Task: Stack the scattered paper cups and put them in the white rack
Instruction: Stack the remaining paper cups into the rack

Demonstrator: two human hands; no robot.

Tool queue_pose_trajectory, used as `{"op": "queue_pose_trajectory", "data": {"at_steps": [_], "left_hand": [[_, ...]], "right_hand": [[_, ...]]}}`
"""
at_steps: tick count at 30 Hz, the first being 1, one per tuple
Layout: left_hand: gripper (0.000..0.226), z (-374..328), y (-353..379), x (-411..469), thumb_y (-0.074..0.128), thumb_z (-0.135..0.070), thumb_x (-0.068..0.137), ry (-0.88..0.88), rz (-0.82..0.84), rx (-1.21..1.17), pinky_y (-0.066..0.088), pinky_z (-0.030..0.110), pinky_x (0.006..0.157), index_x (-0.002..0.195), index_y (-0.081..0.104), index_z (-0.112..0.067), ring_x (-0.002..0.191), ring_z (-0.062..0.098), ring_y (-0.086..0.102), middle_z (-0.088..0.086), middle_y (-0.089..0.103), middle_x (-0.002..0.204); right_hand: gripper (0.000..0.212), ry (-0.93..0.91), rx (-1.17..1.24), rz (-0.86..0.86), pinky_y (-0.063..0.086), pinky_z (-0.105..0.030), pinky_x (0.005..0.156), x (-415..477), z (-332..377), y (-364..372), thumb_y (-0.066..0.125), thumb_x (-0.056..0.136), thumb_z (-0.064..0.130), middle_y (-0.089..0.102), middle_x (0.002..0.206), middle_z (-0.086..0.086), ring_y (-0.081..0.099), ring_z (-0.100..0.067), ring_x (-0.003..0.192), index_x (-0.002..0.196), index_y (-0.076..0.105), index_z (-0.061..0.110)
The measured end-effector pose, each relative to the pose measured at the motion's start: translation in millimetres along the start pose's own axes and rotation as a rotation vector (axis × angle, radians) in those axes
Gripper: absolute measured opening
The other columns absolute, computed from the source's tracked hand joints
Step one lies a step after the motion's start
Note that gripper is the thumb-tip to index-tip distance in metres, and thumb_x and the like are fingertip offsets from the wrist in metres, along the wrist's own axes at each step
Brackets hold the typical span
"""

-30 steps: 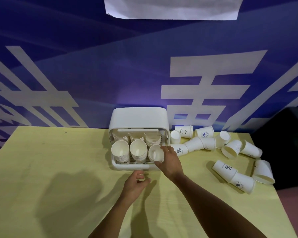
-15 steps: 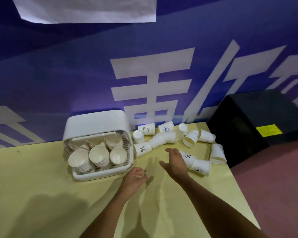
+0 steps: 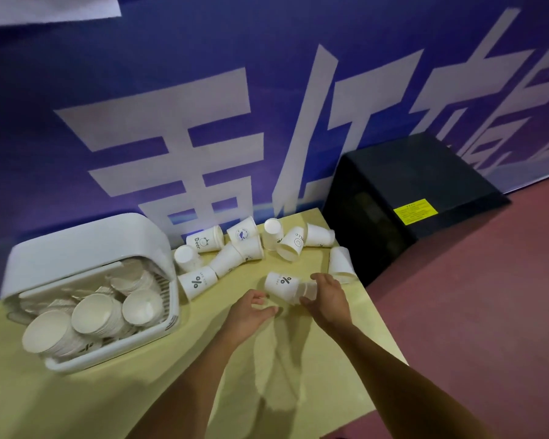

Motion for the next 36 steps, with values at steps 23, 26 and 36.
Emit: {"op": "queue_pose_trajectory", "data": {"at_steps": [23, 26, 36], "left_hand": [[0.076, -39.4, 63.9, 74.6, 0.071, -0.033, 0.082, 0.113, -0.051, 0.844, 0.022, 0.045, 0.113, 0.147, 0.032, -0.046, 0.146, 0.025, 0.013, -0.013, 0.024, 0.158], [0.074, -36.8, 69.0, 73.5, 0.071, -0.034, 0.078, 0.109, -0.098, 0.894, 0.024, 0.041, 0.108, 0.143, 0.037, -0.044, 0.137, 0.024, 0.023, -0.007, 0.039, 0.144], [0.061, -13.3, 50.1, 40.9, 0.069, -0.043, 0.074, -0.072, -0.2, 0.838, 0.031, 0.038, 0.094, 0.128, 0.044, -0.028, 0.121, 0.024, 0.039, -0.001, 0.048, 0.124]], "right_hand": [[0.073, 0.012, 0.103, 0.172, 0.045, -0.037, 0.1, 24.0, -69.8, -3.3, 0.075, 0.078, 0.032, 0.051, 0.133, -0.006, 0.049, -0.026, 0.122, 0.142, 0.045, 0.016], [0.075, -0.007, 0.134, 0.158, 0.045, -0.035, 0.097, 25.0, -66.7, -8.5, 0.074, 0.08, 0.037, 0.048, 0.132, -0.006, 0.049, -0.024, 0.12, 0.143, 0.041, 0.013], [0.075, -0.069, 0.146, 0.113, 0.05, -0.037, 0.088, 26.4, -38.4, -11.4, 0.073, 0.08, 0.044, 0.045, 0.13, -0.004, 0.053, -0.024, 0.113, 0.14, 0.04, 0.014]]}}
Point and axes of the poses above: each hand's wrist, its own x-axis towards the middle knuckle, its own y-axis out of the palm, z = x × y, the point moved 1 cm from there along x, towards the middle knuckle
